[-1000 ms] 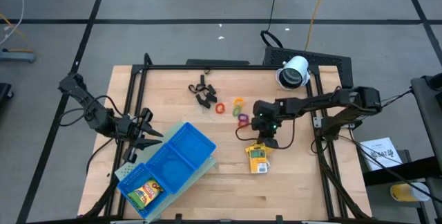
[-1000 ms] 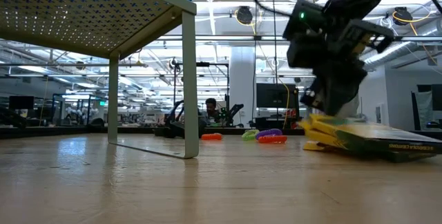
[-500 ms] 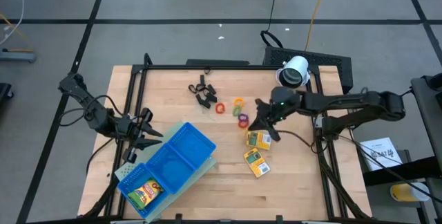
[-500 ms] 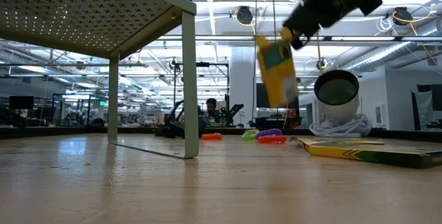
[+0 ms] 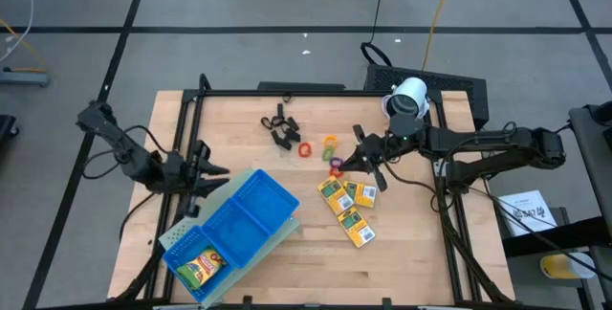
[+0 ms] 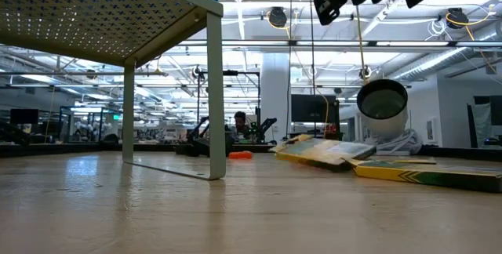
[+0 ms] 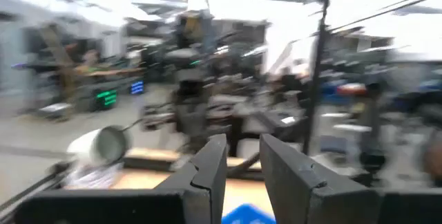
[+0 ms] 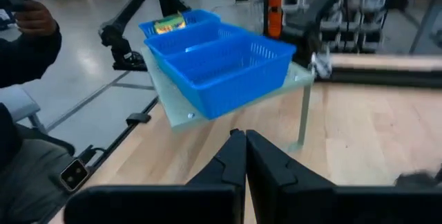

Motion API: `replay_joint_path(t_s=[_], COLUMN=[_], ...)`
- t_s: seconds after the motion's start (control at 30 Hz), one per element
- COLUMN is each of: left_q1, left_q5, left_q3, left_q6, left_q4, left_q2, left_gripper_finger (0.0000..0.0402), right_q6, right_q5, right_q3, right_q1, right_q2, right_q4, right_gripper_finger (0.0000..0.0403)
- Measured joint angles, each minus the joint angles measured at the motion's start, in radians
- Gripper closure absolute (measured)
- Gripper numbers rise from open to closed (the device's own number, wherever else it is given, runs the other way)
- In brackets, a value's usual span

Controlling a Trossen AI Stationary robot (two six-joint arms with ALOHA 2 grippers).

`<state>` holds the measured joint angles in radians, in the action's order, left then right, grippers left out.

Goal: Pick & Place Office Desk Supplies
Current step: Put the yellow crayon box into the bottom blue basket on the shelf

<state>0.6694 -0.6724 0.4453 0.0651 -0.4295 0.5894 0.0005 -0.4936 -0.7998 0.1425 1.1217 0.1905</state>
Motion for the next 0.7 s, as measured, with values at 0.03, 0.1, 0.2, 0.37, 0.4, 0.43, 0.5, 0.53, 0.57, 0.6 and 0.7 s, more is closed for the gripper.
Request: replay_joint_path(t_s=[0.03, 0.1, 0.2, 0.37, 0.4, 0.43, 0.5, 0.53, 0.57, 0.6, 0.7], left_q1=[-0.008, -0.025, -0.053, -0.084, -0.088, -0.091, -0.096, -0.098, -0.1, -0.102, -0.107], left_q5=[-0.023, -0.068, -0.097, -0.085, -0.082, -0.08, -0.063, -0.053, -0.048, -0.043, -0.042], left_q3=[0.003, 0.003, 0.004, 0.004, 0.004, 0.004, 0.004, 0.004, 0.004, 0.004, 0.004], left_q6=[-0.009, -0.035, -0.065, -0.094, -0.094, -0.094, -0.098, -0.102, -0.105, -0.106, -0.126], left_q4=[0.0, 0.001, 0.002, 0.008, 0.007, 0.007, 0.008, 0.008, 0.008, 0.008, 0.008], left_q2=[0.012, 0.03, 0.057, 0.105, 0.113, 0.122, 0.14, 0.147, 0.152, 0.157, 0.169], left_gripper_finger=[0.0291, 0.0271, 0.0237, 0.0186, 0.0179, 0.0172, 0.0162, 0.0158, 0.0155, 0.0153, 0.0151], right_q6=[0.016, 0.052, 0.092, 0.179, 0.218, 0.262, 0.342, 0.37, 0.389, 0.399, 0.405], right_q5=[0.001, 0.013, 0.085, 0.187, 0.2, 0.204, 0.186, 0.165, 0.144, 0.123, 0.086], right_q3=[0.0, 0.0, -0.001, -0.002, -0.002, -0.002, -0.002, -0.002, 0.0, 0.0, 0.0], right_q1=[0.0, -0.008, -0.047, -0.103, -0.097, -0.082, -0.041, -0.019, 0.002, 0.018, 0.05], right_q2=[0.0, 0.001, 0.028, 0.136, 0.165, 0.199, 0.267, 0.301, 0.336, 0.372, 0.461], right_q4=[-0.015, -0.037, -0.055, -0.077, -0.099, -0.121, -0.159, -0.183, -0.197, -0.194, -0.156], right_gripper_finger=[0.0403, 0.0402, 0.0385, 0.0295, 0.0273, 0.0253, 0.0215, 0.02, 0.0186, 0.0174, 0.0154])
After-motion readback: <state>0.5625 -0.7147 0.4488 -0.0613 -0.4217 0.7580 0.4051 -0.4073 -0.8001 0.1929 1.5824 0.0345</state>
